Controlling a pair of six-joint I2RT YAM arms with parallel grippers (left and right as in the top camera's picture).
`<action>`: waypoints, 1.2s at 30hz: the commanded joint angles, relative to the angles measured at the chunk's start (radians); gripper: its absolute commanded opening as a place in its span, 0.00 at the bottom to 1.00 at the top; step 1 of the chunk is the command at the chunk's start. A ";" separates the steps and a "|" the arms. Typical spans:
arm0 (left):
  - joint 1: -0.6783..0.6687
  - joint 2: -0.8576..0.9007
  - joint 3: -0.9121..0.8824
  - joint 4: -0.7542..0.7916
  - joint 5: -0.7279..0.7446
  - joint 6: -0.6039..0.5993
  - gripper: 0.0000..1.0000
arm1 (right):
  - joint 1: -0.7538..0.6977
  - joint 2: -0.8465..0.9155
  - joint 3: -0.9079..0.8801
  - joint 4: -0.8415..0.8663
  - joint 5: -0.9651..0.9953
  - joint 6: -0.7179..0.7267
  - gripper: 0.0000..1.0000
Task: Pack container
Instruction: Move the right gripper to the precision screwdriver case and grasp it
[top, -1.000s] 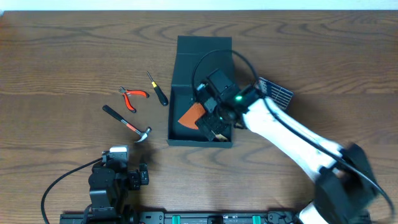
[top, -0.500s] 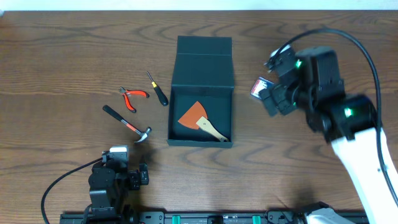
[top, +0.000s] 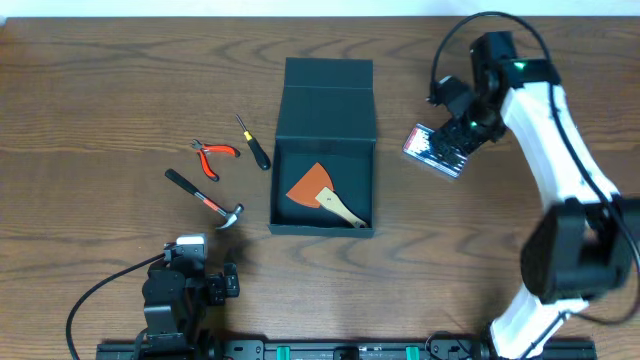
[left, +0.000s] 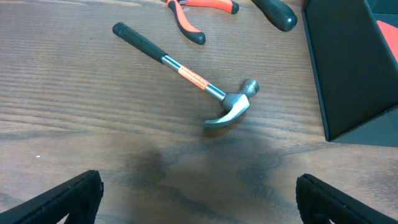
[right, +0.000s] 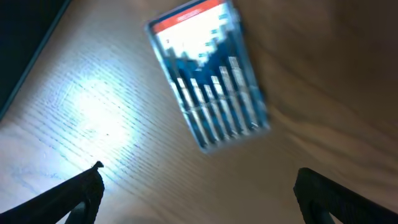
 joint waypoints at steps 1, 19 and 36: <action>0.005 -0.006 -0.006 -0.003 -0.008 0.010 0.98 | 0.009 0.069 0.024 -0.009 -0.061 -0.077 0.99; 0.005 -0.006 -0.006 -0.004 -0.008 0.010 0.99 | 0.019 0.190 0.023 0.143 0.056 -0.137 0.99; 0.005 -0.006 -0.006 -0.003 -0.008 0.010 0.99 | 0.019 0.215 0.021 0.159 0.039 -0.192 0.99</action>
